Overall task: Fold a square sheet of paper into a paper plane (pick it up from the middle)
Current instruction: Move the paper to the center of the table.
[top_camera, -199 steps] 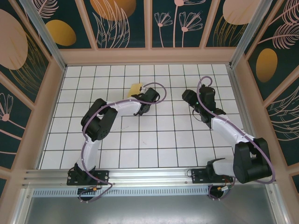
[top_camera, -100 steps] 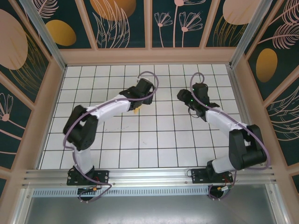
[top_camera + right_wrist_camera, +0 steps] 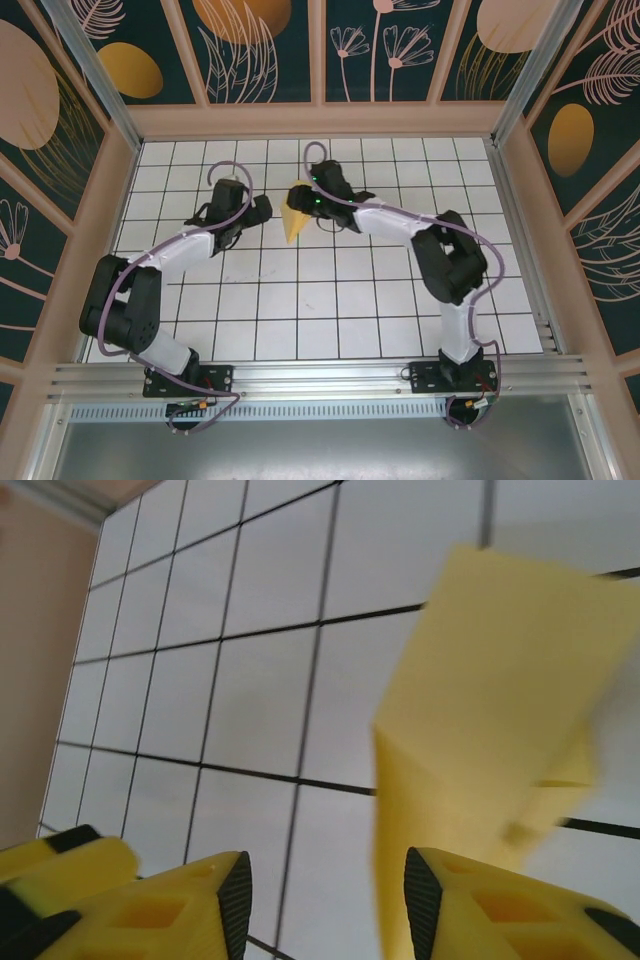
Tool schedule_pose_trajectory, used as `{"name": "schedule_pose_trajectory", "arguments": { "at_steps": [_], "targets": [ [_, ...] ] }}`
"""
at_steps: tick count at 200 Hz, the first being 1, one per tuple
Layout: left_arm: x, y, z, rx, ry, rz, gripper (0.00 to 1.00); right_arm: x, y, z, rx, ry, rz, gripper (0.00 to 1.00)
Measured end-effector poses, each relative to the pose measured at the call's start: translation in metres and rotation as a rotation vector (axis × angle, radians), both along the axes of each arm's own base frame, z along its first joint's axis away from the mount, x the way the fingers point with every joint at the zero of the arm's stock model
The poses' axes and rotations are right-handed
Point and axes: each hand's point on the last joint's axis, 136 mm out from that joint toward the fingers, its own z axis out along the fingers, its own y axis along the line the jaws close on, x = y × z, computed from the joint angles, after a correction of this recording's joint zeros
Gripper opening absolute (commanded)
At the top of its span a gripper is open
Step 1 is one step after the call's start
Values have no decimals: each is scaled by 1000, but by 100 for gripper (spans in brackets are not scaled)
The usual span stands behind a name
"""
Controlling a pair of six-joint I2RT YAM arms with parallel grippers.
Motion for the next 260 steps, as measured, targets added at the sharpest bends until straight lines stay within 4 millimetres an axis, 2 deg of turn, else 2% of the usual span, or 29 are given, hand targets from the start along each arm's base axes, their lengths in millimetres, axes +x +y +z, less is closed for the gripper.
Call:
{"name": "schedule_pose_trajectory", "arguments": {
  "at_steps": [28, 56, 107, 193, 225, 260],
  "targets": [
    [-10, 22, -22, -86, 50, 67, 96, 2, 35, -14, 7, 28, 52, 39],
    [-10, 32, -26, -153, 67, 107, 96, 10, 42, -35, -16, 72, 46, 38],
    [-6, 26, -21, -206, 53, 90, 96, 11, 28, -70, -93, 149, 25, 38],
    [-8, 17, -21, -243, 66, 46, 95, 1, 9, -89, -221, 154, 117, 38],
    [-10, 11, -22, -261, 78, 22, 95, -10, 3, -95, -273, 120, 237, 38],
    [-11, 7, -21, -272, 81, -5, 95, -40, -22, -97, -326, 96, 418, 38]
  ]
}}
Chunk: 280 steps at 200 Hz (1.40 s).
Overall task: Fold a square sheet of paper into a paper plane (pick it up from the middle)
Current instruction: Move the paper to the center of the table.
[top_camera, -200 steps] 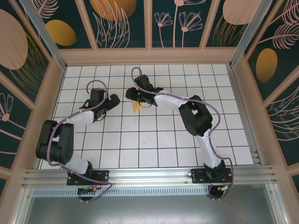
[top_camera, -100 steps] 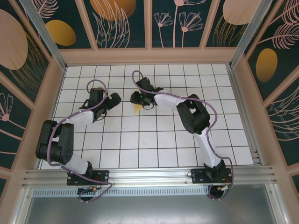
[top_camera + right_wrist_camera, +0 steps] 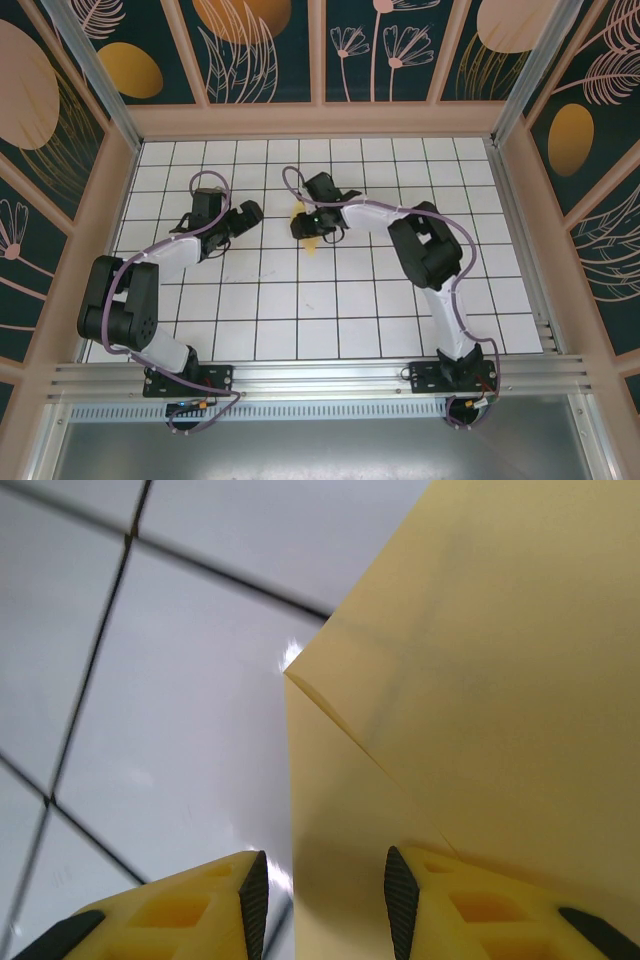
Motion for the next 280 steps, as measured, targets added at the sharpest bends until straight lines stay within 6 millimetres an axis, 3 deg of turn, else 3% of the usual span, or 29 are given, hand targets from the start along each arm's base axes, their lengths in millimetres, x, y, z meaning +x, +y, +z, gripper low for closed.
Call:
{"name": "schedule_pose_trajectory", "arguments": {
  "at_steps": [18, 48, 65, 99, 117, 179, 213, 280],
  "targets": [
    [0, -3, 2, -10, -4, -14, 94, -13, -22, 0, -17, 8, 73, 38],
    [0, -7, 3, -27, -9, -32, 94, -15, -49, 8, -35, 7, 87, 40],
    [0, -8, 4, -30, -10, -35, 94, -17, -53, 24, -27, -27, 74, 43],
    [0, -11, 6, -50, -16, -47, 94, -13, -51, 75, 12, -147, -45, 41],
    [2, -15, 10, -74, -30, -50, 93, -11, -50, 85, 38, -159, -147, 40],
    [4, -23, 13, -130, -41, -67, 92, -35, -45, 53, 51, -62, -364, 37],
    [5, -26, 14, -143, -47, -76, 92, -24, -50, 45, 56, -58, -469, 38],
    [1, -40, 11, -174, -34, -120, 91, -9, -72, 0, -26, -25, -551, 39]
  ]
}}
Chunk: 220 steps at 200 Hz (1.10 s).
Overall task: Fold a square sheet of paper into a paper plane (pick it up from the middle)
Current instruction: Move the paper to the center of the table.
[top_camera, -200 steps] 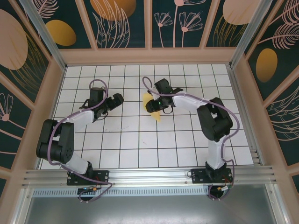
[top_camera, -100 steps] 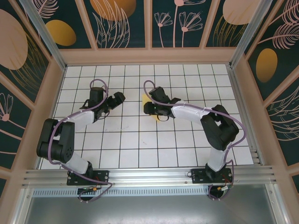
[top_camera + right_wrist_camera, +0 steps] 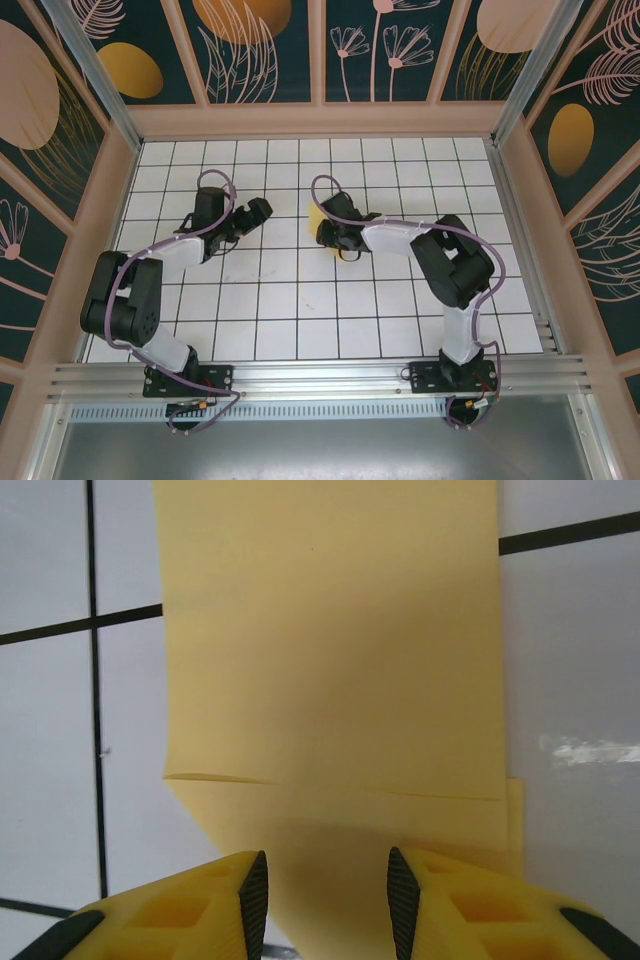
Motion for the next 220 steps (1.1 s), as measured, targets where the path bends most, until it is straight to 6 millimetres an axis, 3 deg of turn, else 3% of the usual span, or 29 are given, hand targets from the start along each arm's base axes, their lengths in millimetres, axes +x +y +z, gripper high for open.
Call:
{"name": "schedule_pose_trajectory", "arguments": {
  "at_steps": [42, 93, 174, 220],
  "targets": [
    [-10, -24, -12, -29, 38, -77, 89, 3, -5, -1, 95, -11, -10, 41],
    [-19, -66, -24, -100, 90, -175, 81, 3, -24, 3, 312, 23, -11, 41],
    [-9, -122, -34, -160, 142, -255, 58, 1, -33, 7, 443, 49, 31, 41],
    [1, -143, -30, -167, 128, -284, 53, 0, -35, 7, 469, 47, 42, 40]
  ]
}}
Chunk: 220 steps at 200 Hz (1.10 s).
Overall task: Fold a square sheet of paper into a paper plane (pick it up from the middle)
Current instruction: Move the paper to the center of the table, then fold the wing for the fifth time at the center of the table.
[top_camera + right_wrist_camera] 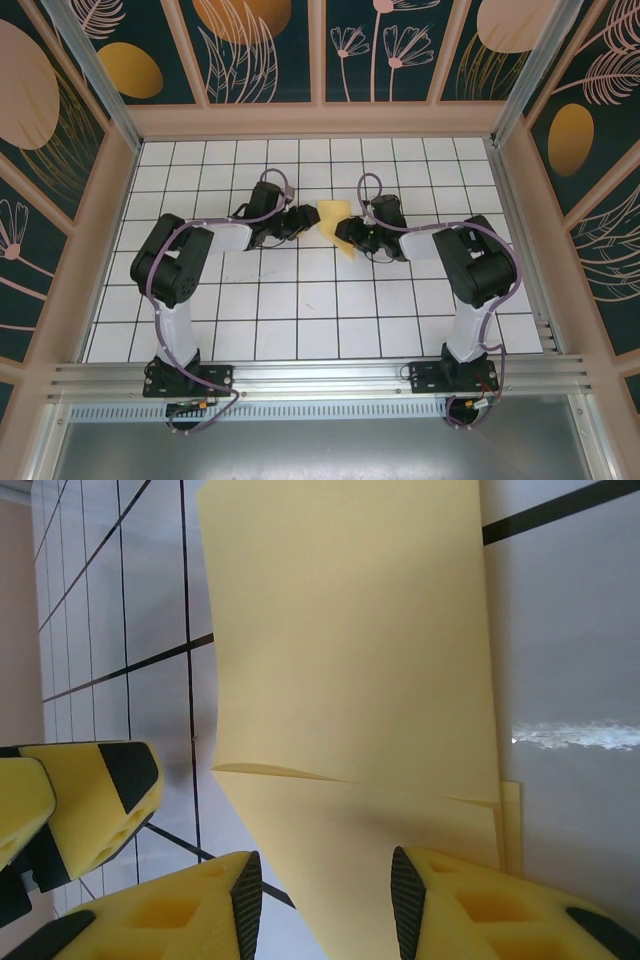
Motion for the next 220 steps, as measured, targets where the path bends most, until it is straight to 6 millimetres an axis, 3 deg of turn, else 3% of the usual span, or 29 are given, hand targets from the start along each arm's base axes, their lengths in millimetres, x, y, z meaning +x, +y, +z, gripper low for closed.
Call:
{"name": "schedule_pose_trajectory", "arguments": {
  "at_steps": [60, 173, 220],
  "targets": [
    [0, -7, -16, 18, 39, -14, 52, -1, -2, 1, 25, -2, 13, 40],
    [-6, -19, -27, 3, 84, -56, 33, -2, -3, 2, 34, -12, 21, 41],
    [-5, -20, -30, -11, 96, -48, 16, -3, -2, 3, 33, -39, 52, 43]
  ]
}}
